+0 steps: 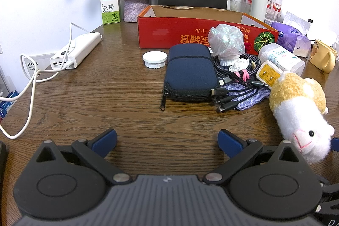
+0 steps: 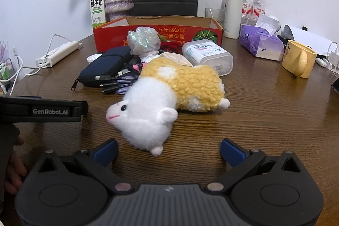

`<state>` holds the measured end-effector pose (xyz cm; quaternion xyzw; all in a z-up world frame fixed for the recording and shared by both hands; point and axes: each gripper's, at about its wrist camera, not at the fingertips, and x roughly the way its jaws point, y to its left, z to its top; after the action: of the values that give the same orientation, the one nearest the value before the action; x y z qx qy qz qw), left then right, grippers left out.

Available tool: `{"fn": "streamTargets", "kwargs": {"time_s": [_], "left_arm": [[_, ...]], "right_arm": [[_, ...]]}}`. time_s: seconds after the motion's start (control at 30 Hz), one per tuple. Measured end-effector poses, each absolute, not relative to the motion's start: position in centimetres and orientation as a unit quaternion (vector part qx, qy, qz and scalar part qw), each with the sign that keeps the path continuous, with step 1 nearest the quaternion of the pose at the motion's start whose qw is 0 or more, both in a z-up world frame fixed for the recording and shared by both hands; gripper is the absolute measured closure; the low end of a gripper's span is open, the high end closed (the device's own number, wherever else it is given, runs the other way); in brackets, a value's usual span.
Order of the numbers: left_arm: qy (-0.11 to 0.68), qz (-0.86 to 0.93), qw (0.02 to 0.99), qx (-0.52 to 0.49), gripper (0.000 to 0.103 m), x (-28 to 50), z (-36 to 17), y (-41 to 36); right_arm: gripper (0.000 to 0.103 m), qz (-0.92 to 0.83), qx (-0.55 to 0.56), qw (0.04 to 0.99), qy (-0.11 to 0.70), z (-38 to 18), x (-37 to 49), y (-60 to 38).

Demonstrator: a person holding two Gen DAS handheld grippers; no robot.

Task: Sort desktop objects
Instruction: 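Grasp the plush alpaca with the right tool while the left tool grasps the navy pouch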

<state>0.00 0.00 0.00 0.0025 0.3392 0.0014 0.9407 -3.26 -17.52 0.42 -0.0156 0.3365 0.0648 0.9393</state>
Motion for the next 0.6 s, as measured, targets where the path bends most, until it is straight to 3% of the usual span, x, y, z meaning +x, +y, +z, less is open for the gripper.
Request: {"fn": "streamTargets", "kwargs": {"time_s": [0.13, 0.2, 0.27, 0.4, 0.5, 0.6], "left_arm": [[0.339, 0.001, 0.941, 0.003, 0.000, 0.0, 0.0, 0.0], [0.339, 0.001, 0.941, 0.003, 0.000, 0.0, 0.0, 0.0], [0.339, 0.001, 0.941, 0.002, 0.000, 0.0, 0.0, 0.0], [0.339, 0.002, 0.941, 0.003, 0.000, 0.0, 0.0, 0.0], [0.339, 0.002, 0.941, 0.003, 0.000, 0.0, 0.0, 0.0], [0.339, 0.002, 0.941, 0.002, 0.000, 0.0, 0.0, 0.0]], "right_arm": [[0.000, 0.063, -0.015, 0.940, 0.335, 0.4, -3.3, -17.6], [0.006, 0.073, -0.013, 0.942, 0.327, 0.6, -3.4, -17.7], [0.024, 0.088, -0.015, 0.945, 0.316, 0.7, -3.2, -17.6], [0.073, 0.104, -0.020, 0.955, 0.278, 1.7, -3.1, -17.3], [0.077, 0.094, -0.005, 0.973, 0.211, 5.0, -4.7, -17.9], [0.078, 0.076, -0.048, 0.974, 0.208, 8.1, -3.3, -18.1]]}}
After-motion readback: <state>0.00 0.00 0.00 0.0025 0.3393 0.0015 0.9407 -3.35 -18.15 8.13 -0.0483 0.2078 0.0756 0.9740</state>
